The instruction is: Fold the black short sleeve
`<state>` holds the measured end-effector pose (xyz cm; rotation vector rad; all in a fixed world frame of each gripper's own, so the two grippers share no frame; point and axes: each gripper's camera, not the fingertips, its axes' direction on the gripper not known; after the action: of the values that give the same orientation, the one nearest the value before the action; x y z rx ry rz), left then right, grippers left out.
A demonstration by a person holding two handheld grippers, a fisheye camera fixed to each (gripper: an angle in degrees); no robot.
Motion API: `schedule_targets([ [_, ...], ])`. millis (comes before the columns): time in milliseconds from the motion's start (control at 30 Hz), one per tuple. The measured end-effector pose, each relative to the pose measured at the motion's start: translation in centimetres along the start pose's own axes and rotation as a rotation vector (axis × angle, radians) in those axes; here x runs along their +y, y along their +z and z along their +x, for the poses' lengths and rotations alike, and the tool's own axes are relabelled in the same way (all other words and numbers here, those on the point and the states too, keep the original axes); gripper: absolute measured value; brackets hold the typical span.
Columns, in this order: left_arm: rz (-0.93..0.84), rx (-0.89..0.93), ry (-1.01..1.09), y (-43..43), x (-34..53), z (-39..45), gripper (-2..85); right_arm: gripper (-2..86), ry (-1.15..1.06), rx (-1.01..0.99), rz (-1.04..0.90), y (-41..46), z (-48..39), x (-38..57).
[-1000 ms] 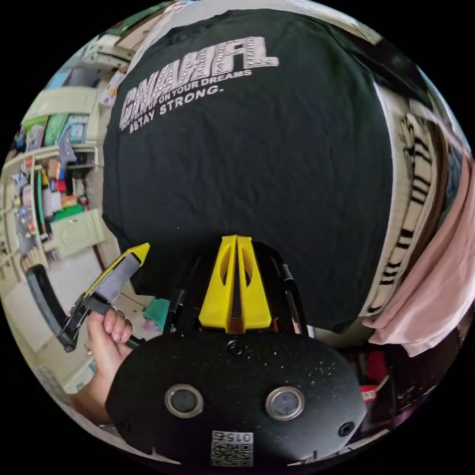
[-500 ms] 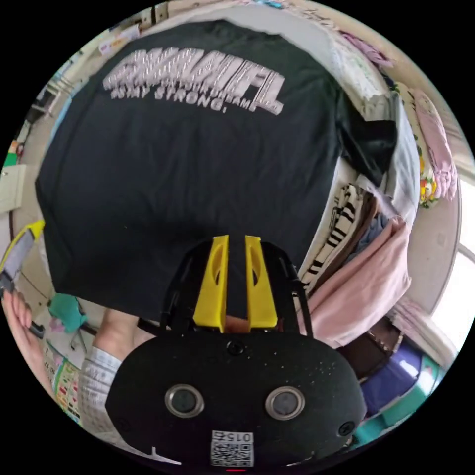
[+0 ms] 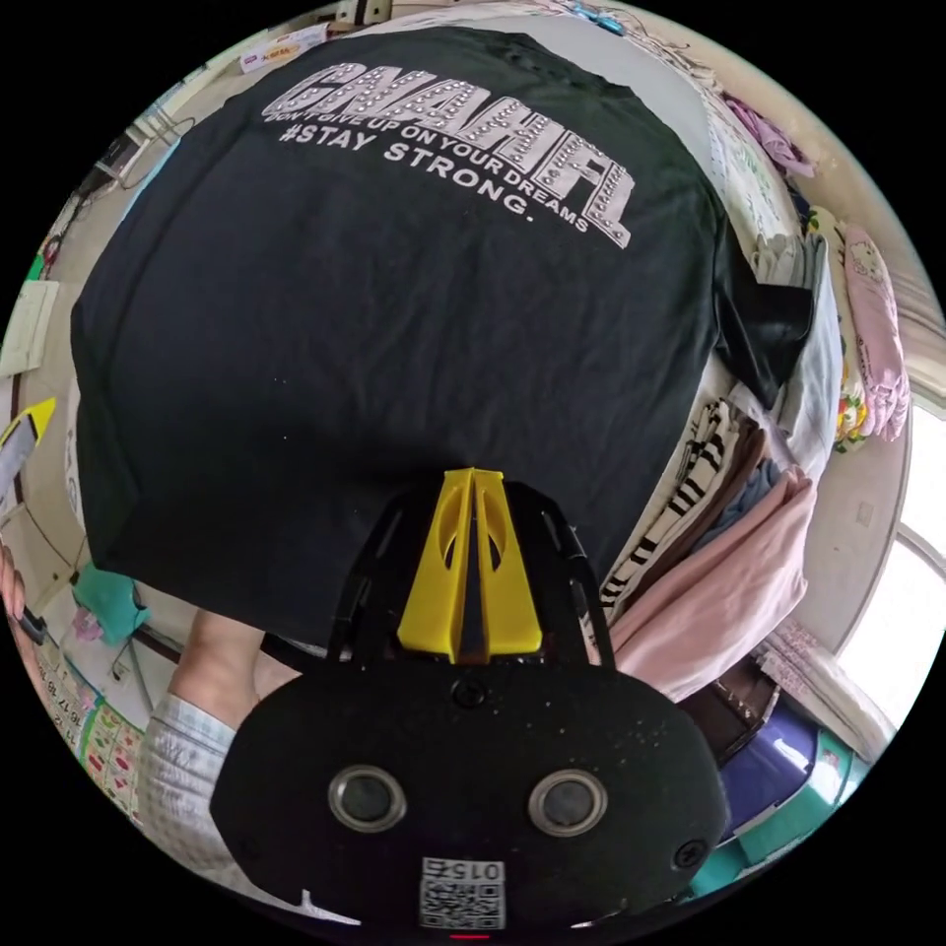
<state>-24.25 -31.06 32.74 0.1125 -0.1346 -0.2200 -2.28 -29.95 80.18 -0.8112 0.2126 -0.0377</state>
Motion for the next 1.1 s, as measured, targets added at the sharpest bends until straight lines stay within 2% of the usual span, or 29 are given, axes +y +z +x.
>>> schedule_targets([
  [167, -0.035, 0.073, 0.149, 0.4, -2.4, -1.2, 2.0, -0.8, 0.009, -0.034, 0.037, -0.3, 0.7, 1.0],
  [300, -0.075, 0.147, 0.279, 0.9, -5.3, -1.0, 6.0, -0.9, -0.084, -0.027, 0.062, -1.1, 1.1, 1.9],
  [367, -0.103, 0.181, 0.331, 1.4, -6.4, -0.3, 7.3, -0.8, -0.053, -0.043, 0.058, -1.6, 1.6, 2.1],
  [467, -0.180, 0.116, 0.457, 2.9, -7.1, 1.7, 8.4, -0.5, 0.075, -0.123, 0.007, -2.6, 3.1, 2.1],
  [600, -0.331, 0.015, 0.496, 4.8, -6.8, 1.3, 5.2, 0.0, -0.043, -0.571, 0.058, -6.9, 2.1, 3.3],
  [667, -0.334, -0.061, 0.453, 3.8, -6.5, -0.1, 2.8, 0.0, -0.143, -0.679, 0.052, -8.7, -0.4, 3.8],
  [733, -0.367, -0.161, 0.389, 2.6, -5.7, -2.4, 1.0, -0.2, -0.252, -0.640, 0.078, -11.2, -4.9, 4.7],
  [867, -0.397, -0.173, 0.199, 0.7, -4.3, -6.7, -0.1, -0.4, -0.384, -0.723, 0.047, -14.6, -11.1, 5.8],
  [1000, -0.279, 0.066, 0.006, -1.7, -3.8, -9.1, 1.2, -0.3, -0.435, -0.724, -0.043, -16.5, -14.2, 7.4],
  [1100, -0.325, 0.227, -0.116, -0.1, -4.1, -9.4, 4.5, -0.2, -0.454, -0.712, -0.077, -17.5, -13.4, 8.7],
])
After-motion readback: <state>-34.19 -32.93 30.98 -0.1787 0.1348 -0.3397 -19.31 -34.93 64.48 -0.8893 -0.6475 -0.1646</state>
